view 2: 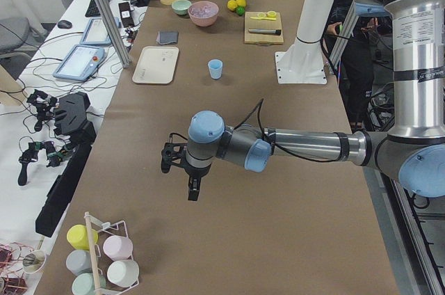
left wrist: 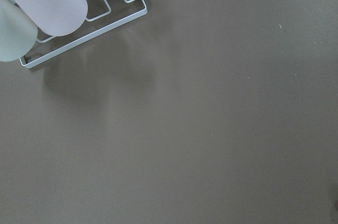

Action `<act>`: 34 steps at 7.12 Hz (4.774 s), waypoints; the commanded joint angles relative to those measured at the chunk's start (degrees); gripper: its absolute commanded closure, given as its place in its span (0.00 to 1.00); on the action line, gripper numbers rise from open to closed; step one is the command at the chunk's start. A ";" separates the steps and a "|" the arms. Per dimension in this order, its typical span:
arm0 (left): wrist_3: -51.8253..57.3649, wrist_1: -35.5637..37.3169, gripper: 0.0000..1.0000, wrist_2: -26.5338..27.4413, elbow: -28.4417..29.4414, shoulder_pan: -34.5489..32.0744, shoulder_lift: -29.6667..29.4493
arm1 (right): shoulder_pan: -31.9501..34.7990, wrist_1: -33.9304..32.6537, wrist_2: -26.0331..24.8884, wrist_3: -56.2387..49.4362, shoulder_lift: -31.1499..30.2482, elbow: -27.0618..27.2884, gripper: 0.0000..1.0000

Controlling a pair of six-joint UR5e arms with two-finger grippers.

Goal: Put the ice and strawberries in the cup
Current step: 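Move the right gripper over the pink bowl of ice cubes, then lower the right gripper into the ice and grasp an ice cube, then carry the ice cube with the right gripper over the light-blue cup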

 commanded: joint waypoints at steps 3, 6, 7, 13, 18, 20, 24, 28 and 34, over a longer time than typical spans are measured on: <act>-0.05 0.02 0.02 0.00 -0.01 0.00 -0.64 | -4.38 2.47 -4.88 9.03 3.71 -4.75 0.16; -0.05 -0.06 0.02 0.00 -0.01 0.00 -0.64 | -6.05 9.86 -4.97 11.13 4.24 -11.51 0.23; -0.05 0.02 0.02 0.00 -0.01 0.00 -0.64 | -6.41 9.87 -5.06 11.14 4.33 -11.52 0.23; -0.05 -0.07 0.02 0.00 0.07 0.00 -0.38 | -8.34 9.96 -7.96 11.14 5.47 -13.90 0.24; -0.05 0.02 0.02 0.00 0.07 0.00 -0.82 | -8.96 9.87 -7.79 10.70 4.50 -13.98 0.30; -0.05 0.11 0.02 0.00 -0.01 -0.09 -1.08 | -8.96 9.87 -7.79 10.61 4.68 -13.99 0.77; -0.22 0.46 0.02 -0.09 1.04 -0.09 -2.66 | -8.00 9.96 -7.17 10.44 5.29 -13.55 1.00; -0.23 0.46 0.02 -0.26 3.15 -0.09 -4.78 | -0.71 9.78 1.24 -0.79 6.69 -11.35 1.00; -0.31 0.37 0.02 -0.44 3.32 -0.09 -4.69 | -15.51 16.90 2.88 5.49 23.28 -9.24 1.00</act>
